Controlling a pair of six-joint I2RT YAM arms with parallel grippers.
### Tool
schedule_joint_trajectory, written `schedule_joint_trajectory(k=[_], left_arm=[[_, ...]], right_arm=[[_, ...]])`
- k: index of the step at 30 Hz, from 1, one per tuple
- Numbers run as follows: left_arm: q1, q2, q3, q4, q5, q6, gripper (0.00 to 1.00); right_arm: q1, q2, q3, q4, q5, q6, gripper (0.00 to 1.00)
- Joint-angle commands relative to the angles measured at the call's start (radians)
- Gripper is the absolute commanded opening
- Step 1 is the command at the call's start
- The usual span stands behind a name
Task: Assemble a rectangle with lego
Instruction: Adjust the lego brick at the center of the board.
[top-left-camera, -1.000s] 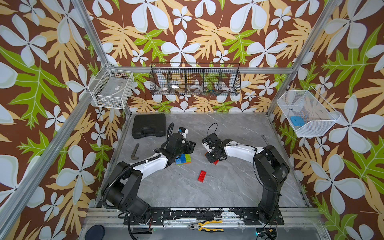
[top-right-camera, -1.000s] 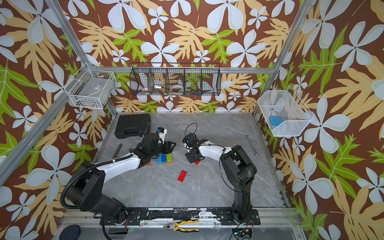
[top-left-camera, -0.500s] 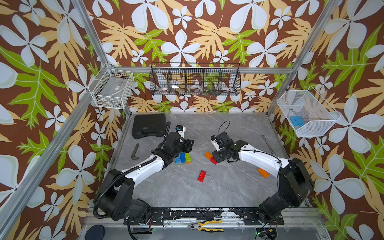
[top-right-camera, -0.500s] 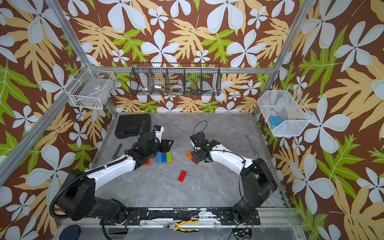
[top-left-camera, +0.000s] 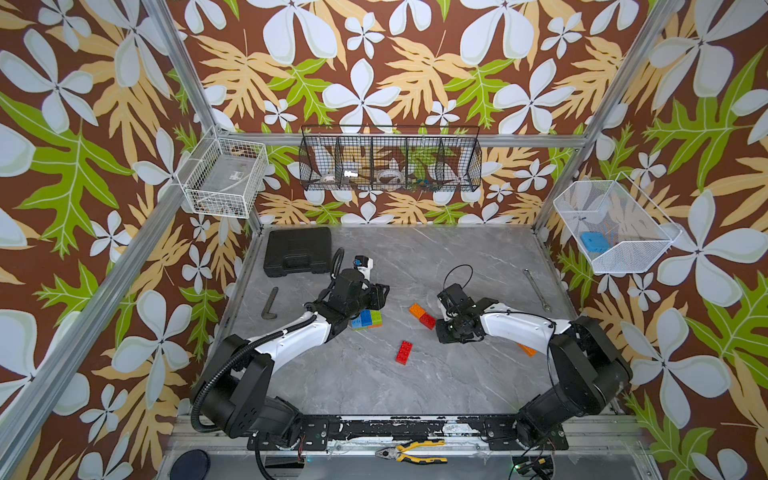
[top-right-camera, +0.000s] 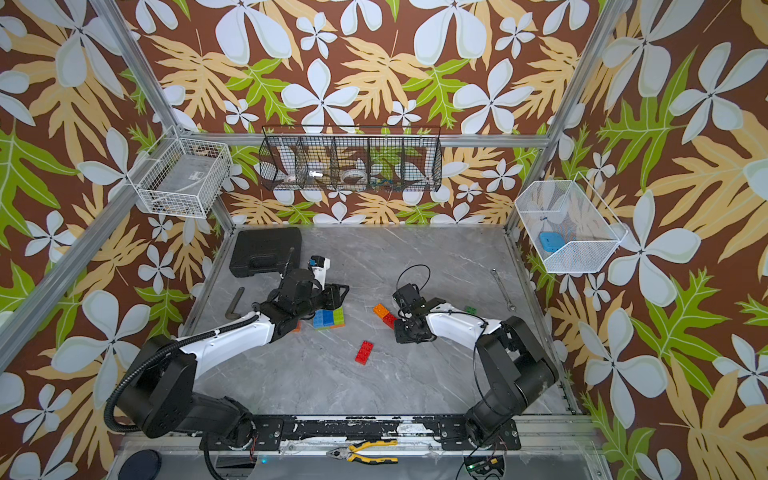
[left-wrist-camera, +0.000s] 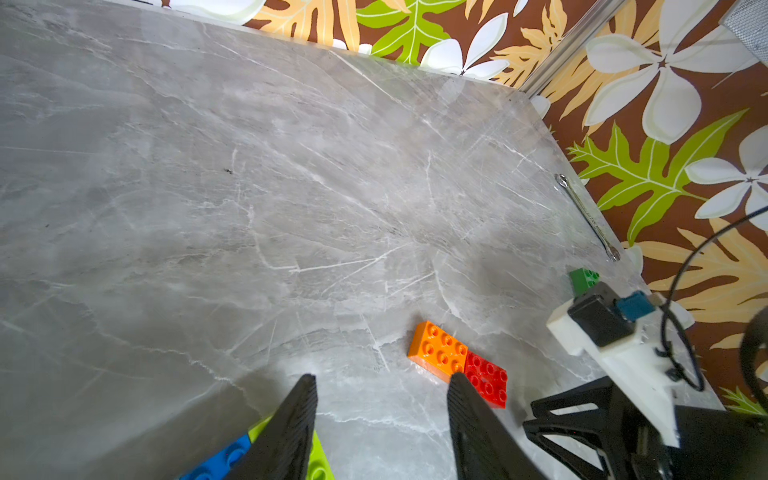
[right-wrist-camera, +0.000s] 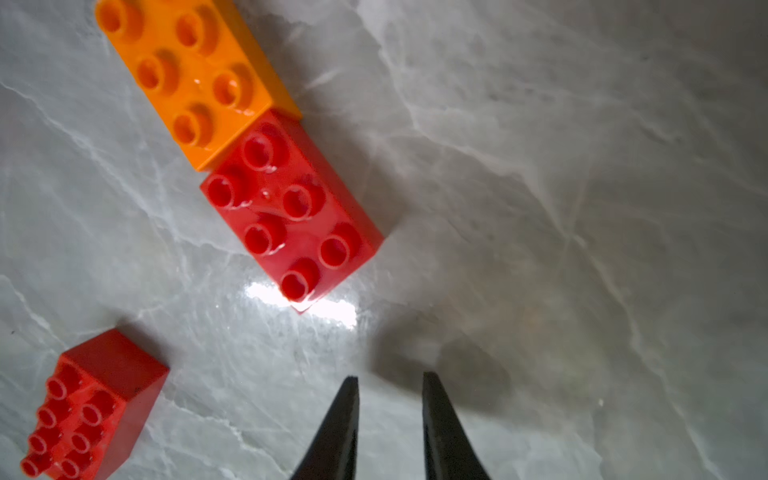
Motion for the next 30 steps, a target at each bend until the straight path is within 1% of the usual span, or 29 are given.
schedule_joint_trajectory(k=[1,8,20,23,26,28,30], left_arm=[[-0.001,-0.003,-0.009,0.023,-0.009,0.006,0.53],[-0.001,0.006,-0.009,0.034,-0.002,0.003,0.53],[-0.001,-0.001,-0.009,0.028,-0.002,0.009,0.53],[-0.001,-0.012,-0.009,0.009,-0.008,0.012,0.53],[-0.002,-0.035,-0.004,-0.043,-0.032,0.021,0.53],[-0.002,-0.058,-0.008,-0.071,-0.06,0.025,0.53],[-0.001,-0.088,-0.01,-0.098,-0.114,0.022,0.55]], right_arm=[[0.001,0.017,0.005,0.052,-0.011,0.043,0.25],[0.001,0.045,0.027,0.075,0.004,0.069,0.24],[0.001,0.053,0.034,0.078,-0.021,0.079,0.24],[0.002,0.026,0.035,0.04,-0.014,0.073,0.25],[0.014,-0.036,0.024,-0.024,-0.004,0.061,0.26],[0.052,-0.074,0.022,-0.062,-0.006,0.06,0.29],[0.124,-0.101,0.031,-0.079,-0.008,0.077,0.37]])
